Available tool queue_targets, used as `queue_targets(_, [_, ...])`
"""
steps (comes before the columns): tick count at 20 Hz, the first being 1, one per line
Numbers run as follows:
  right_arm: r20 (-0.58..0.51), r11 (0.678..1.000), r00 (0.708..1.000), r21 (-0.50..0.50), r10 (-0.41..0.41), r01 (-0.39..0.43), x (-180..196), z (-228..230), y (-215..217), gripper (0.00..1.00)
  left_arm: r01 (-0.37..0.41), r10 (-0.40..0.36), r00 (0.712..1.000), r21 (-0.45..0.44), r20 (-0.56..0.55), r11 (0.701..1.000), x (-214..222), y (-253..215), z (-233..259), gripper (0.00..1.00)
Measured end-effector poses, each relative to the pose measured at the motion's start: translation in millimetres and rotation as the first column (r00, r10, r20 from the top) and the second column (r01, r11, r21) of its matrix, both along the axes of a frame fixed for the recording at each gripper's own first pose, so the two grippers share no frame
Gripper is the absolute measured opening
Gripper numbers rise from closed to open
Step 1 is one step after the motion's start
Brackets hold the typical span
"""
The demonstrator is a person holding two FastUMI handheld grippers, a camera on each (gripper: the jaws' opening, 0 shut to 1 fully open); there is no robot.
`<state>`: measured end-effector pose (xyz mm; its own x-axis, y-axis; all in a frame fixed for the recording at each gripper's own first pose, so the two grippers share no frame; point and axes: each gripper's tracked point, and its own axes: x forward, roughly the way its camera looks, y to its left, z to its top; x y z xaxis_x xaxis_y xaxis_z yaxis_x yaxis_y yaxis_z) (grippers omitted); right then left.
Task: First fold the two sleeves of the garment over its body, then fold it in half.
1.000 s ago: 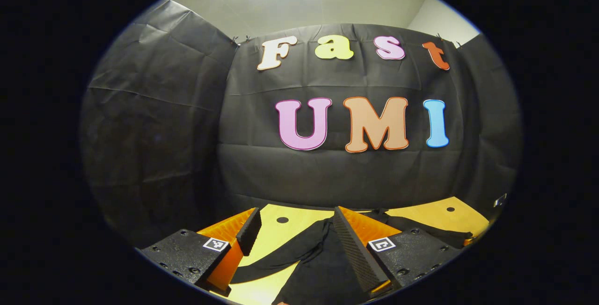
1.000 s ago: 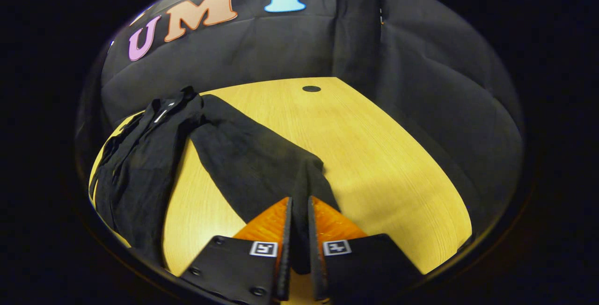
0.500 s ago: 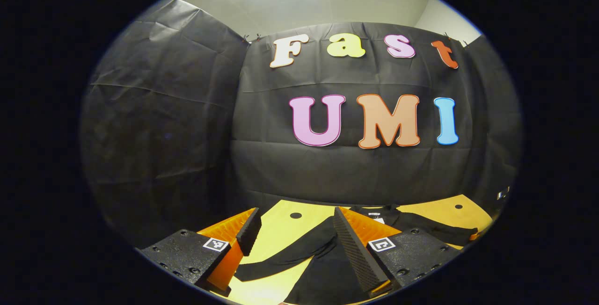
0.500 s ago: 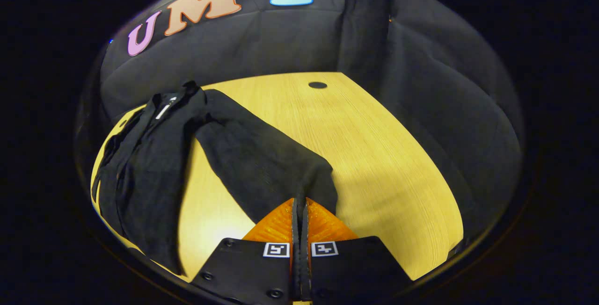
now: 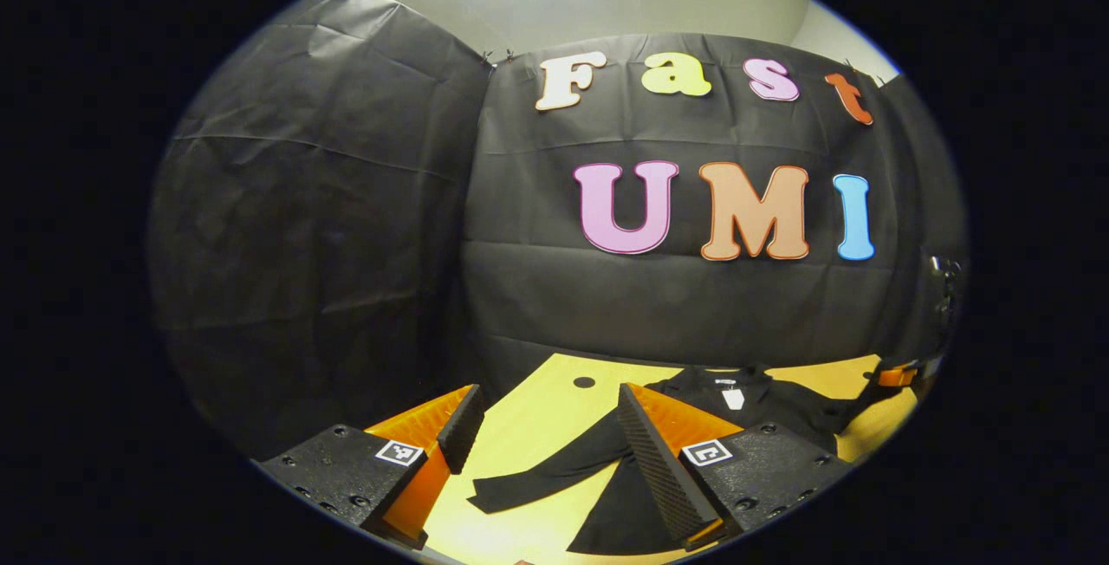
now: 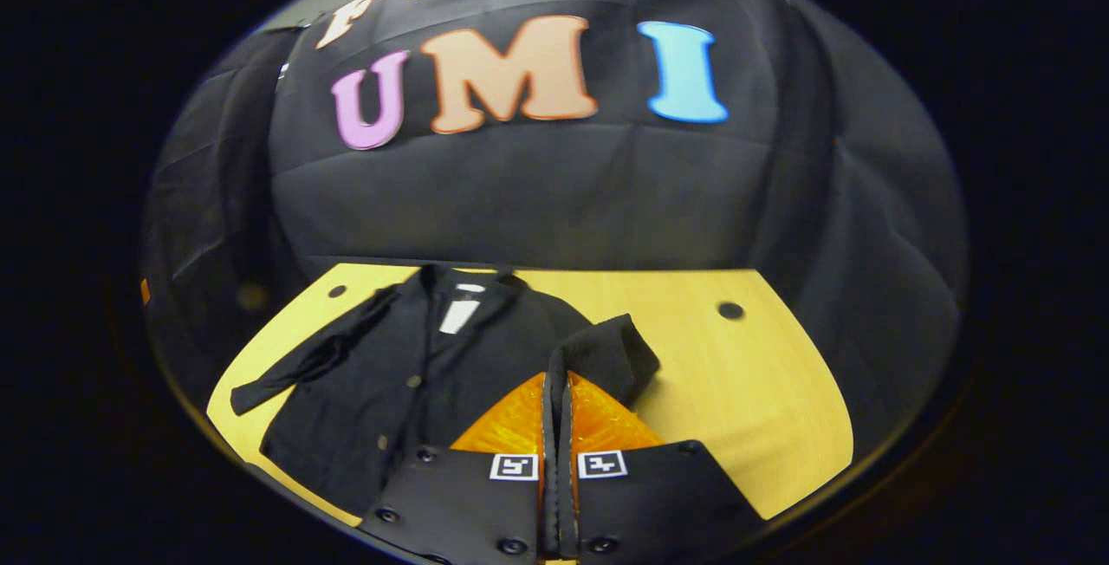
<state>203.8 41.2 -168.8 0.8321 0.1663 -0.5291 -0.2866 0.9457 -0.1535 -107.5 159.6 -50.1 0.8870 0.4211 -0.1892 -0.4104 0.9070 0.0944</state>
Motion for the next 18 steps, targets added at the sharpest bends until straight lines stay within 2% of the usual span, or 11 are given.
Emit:
queue_targets(4, [-0.014, 0.986, 0.986, -0.021, 0.166, -0.166, 2, -9, 134, 0.02, -0.036, 0.036, 0.999, -0.013, 0.0, 0.999, -16, 28, 0, 0.91])
queue_targets(9, [-0.083, 0.953, 0.953, -0.062, 0.293, -0.298, -10, -65, 240, 0.02, -0.074, 0.075, 0.997, 0.047, -0.019, 0.996, -42, 61, 0, 0.91])
queue_targets(15, [-0.182, 0.906, 0.918, -0.176, 0.353, -0.384, -35, -142, 280, 0.02, -0.124, 0.127, 0.991, 0.08, -0.031, 0.989, -64, 94, 2, 0.91])
queue_targets(18, [-0.223, 0.9, 0.906, -0.173, 0.36, -0.4, -47, -161, 285, 0.05, -0.136, 0.14, 0.99, 0.091, -0.034, 0.987, -70, 101, 0, 0.92])
